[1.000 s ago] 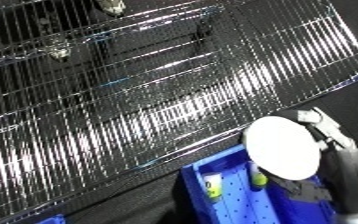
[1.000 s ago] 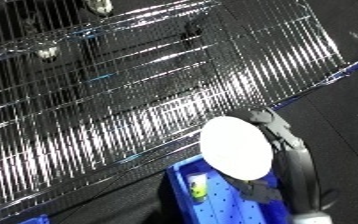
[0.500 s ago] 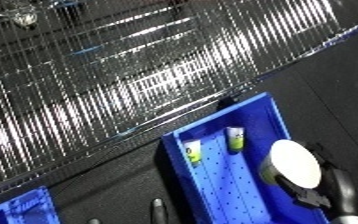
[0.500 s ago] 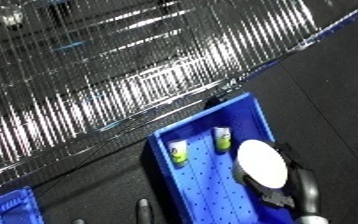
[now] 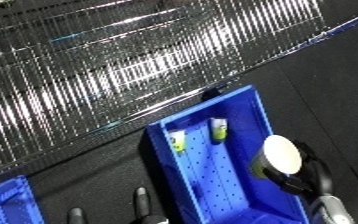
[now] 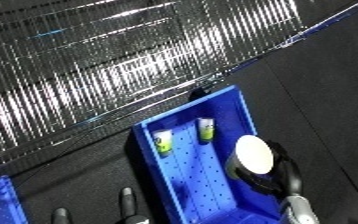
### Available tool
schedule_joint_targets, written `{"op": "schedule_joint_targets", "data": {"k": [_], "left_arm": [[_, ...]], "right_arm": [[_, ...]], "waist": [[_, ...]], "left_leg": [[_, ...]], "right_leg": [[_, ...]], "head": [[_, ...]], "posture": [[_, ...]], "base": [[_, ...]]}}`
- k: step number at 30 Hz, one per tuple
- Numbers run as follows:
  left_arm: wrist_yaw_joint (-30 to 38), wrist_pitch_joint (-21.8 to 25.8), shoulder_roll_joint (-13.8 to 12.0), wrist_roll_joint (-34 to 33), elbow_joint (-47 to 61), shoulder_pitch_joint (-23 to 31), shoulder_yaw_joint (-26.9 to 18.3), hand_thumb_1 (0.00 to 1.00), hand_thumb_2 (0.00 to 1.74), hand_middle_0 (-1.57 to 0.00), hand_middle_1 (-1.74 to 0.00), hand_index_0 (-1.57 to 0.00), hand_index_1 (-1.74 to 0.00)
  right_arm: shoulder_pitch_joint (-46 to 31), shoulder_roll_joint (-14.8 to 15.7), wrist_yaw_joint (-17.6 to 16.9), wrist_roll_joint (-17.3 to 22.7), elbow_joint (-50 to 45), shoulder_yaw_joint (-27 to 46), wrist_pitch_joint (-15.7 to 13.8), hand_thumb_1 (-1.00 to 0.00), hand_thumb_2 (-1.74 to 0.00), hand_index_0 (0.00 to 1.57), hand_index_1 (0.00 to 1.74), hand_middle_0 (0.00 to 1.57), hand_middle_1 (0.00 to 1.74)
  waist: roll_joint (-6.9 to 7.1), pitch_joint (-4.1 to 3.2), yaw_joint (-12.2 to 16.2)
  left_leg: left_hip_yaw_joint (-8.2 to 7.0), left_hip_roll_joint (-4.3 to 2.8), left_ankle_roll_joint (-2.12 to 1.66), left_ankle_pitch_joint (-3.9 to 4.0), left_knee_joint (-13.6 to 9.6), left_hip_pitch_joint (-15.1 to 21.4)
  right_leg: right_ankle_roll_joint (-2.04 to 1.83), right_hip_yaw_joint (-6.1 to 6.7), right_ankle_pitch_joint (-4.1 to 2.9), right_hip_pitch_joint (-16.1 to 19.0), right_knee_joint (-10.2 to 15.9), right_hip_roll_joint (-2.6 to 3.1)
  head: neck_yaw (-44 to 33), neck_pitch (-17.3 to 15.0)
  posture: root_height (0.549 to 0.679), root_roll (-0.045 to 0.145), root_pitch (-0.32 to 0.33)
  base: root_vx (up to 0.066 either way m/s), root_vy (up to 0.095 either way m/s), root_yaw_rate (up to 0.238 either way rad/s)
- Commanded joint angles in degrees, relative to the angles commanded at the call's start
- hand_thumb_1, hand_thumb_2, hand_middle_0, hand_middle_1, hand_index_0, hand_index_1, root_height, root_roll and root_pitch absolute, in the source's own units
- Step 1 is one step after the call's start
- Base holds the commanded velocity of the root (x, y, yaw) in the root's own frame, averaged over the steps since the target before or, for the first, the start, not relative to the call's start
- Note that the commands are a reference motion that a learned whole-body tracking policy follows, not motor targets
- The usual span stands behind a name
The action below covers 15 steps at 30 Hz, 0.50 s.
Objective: Pick up the object and place it into the box
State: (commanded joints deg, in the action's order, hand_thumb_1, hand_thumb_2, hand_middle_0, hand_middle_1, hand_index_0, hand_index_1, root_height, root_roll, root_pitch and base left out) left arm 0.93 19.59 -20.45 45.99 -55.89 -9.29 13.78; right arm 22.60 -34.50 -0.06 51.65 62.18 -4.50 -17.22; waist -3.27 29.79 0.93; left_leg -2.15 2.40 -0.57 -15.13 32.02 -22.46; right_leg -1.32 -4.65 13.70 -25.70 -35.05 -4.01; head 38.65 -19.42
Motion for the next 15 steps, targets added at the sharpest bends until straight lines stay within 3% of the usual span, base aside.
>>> {"op": "schedule_joint_targets", "data": {"k": [6,15], "left_arm": [[-0.4,-0.5,-0.3,0.0,-0.3,-0.2,0.0,0.00,0.00,0.00,0.00,0.00,0.00],[-0.6,-1.6,-1.0,-0.2,0.5,-0.5,-0.5,0.00,0.00,0.00,0.00,0.00,0.00]], "right_arm": [[0.6,0.5,2.2,-1.2,0.8,-0.7,0.3,0.00,0.00,0.00,0.00,0.00,0.00],[1.3,1.1,6.5,-6.7,-2.7,-4.8,1.3,0.00,0.00,0.00,0.00,0.00,0.00]], "waist": [[-0.02,0.00,-0.4],[0.45,0.00,-1.1]], "left_leg": [[0.32,0.20,-0.04,0.17,0.3,-0.1],[0.66,0.30,-0.13,0.37,0.8,-0.3]], "right_leg": [[0.02,-0.17,0.15,0.1,-0.6,0.05],[0.05,-0.46,0.56,0.1,-1.4,0.13]], "head": [[-1.3,0.0],[-6.3,0.0]], "posture": [[0.651,0.069,0.061],[0.650,0.069,0.057]], "base": [[0.006,-0.008,0.044],[0.005,-0.007,0.059]]}}
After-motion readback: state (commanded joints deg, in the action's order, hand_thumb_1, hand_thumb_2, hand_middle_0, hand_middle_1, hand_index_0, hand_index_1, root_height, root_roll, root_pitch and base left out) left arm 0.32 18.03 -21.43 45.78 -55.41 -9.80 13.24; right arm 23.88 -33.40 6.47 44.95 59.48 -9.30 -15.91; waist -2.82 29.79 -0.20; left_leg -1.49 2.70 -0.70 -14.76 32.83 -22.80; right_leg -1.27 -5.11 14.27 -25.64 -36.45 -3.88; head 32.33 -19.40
